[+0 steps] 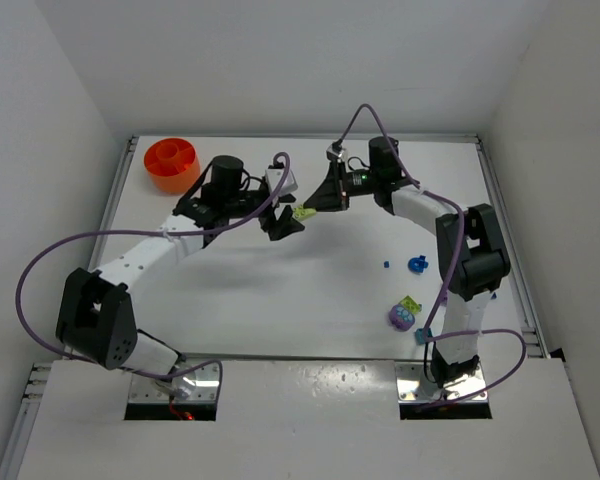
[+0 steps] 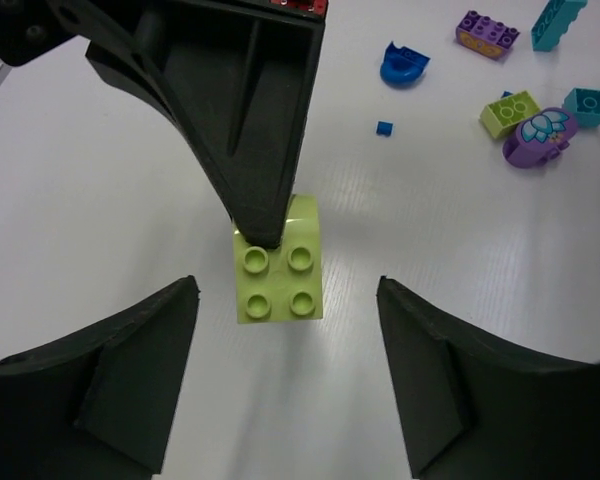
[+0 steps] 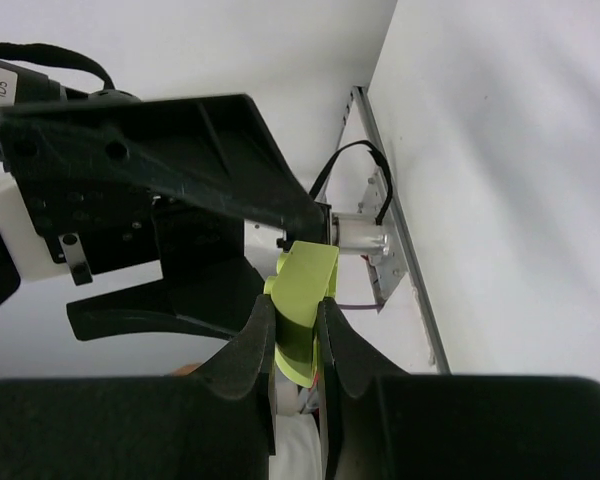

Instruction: Sort the legos into containers by color

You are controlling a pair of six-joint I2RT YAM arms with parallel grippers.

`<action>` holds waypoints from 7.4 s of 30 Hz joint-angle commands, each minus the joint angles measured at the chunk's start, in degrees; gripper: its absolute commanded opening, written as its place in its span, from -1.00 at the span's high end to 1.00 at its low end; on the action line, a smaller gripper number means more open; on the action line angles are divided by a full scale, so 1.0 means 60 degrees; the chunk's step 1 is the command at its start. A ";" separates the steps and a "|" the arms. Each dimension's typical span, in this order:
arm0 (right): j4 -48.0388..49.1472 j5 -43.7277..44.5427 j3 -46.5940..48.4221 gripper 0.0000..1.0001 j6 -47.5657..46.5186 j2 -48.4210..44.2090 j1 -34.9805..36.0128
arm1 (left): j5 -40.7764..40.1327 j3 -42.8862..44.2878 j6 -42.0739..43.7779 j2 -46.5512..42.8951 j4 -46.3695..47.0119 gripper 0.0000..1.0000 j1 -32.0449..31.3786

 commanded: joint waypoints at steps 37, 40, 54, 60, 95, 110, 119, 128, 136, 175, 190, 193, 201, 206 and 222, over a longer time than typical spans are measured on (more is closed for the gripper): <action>-0.8158 0.5815 0.1214 -0.72 -1.0404 -0.2114 -0.1939 | -0.7624 1.1252 0.4412 0.6956 -0.7909 0.71 0.3598; -0.8158 0.5698 0.0994 -0.72 -1.0507 -0.2363 -0.1939 | -0.7831 1.1033 0.4412 0.7203 -0.6795 0.74 0.3992; -0.8158 0.5991 0.0480 -0.72 -1.0683 -0.2804 -0.1939 | -0.7933 1.0901 0.4822 0.7571 -0.5459 0.82 0.5121; -0.8158 0.5991 0.0743 -0.72 -1.0683 -0.2599 -0.1939 | -0.7933 1.0696 0.5012 0.7571 -0.5459 0.84 0.5209; -0.8158 0.5991 0.0832 -0.72 -1.0770 -0.2321 -0.1851 | -0.7771 1.1325 0.5042 0.8478 -0.6880 0.66 0.5297; -0.8158 0.6079 0.0832 -0.72 -1.0858 -0.2321 -0.1851 | -0.7172 1.1326 0.4003 0.7747 -0.5724 -0.42 0.5297; -0.8685 0.6561 0.0569 -0.72 -1.1575 -0.2641 -0.1851 | -0.6397 1.0960 0.1998 0.6240 -0.4026 -0.59 0.5297; -1.0779 0.8143 -0.1671 -0.19 -1.5119 -0.4677 -0.2041 | -0.2648 0.8707 -0.0069 0.3867 -0.3555 -0.93 0.4581; -1.1996 0.9359 -0.3649 0.00 -1.6029 -0.5880 -0.1807 | -0.1869 0.5384 -0.1184 0.2299 -0.2694 -0.93 0.2969; -1.0810 1.0415 -0.4075 0.09 -1.5473 -0.3171 -0.1778 | -0.2294 0.4089 -0.1579 0.1638 -0.1944 -0.95 0.2646; -1.0942 1.0225 -0.3679 0.16 -1.5560 -0.2804 -0.1866 | -0.2382 0.3709 -0.1491 0.1550 -0.1753 -0.98 0.2646; -1.1043 1.0225 -0.4014 0.18 -1.5750 -0.2891 -0.1866 | -0.2382 0.3607 -0.1491 0.1463 -0.1666 -0.98 0.2646; -1.1044 1.0327 -0.4456 0.47 -1.5985 -0.2980 -0.1748 | -0.2266 0.3036 -0.2017 0.1272 -0.1037 -0.98 0.2733; -1.1044 0.9992 -0.4251 0.77 -1.5985 -0.2980 -0.1748 | -0.1108 0.2245 -0.3042 0.1096 -0.0231 -0.98 0.2939; -1.2479 0.5335 0.2130 0.94 -1.5282 -0.1677 -0.1457 | 0.2113 0.1936 -0.4963 0.1857 -0.0054 -0.75 0.2427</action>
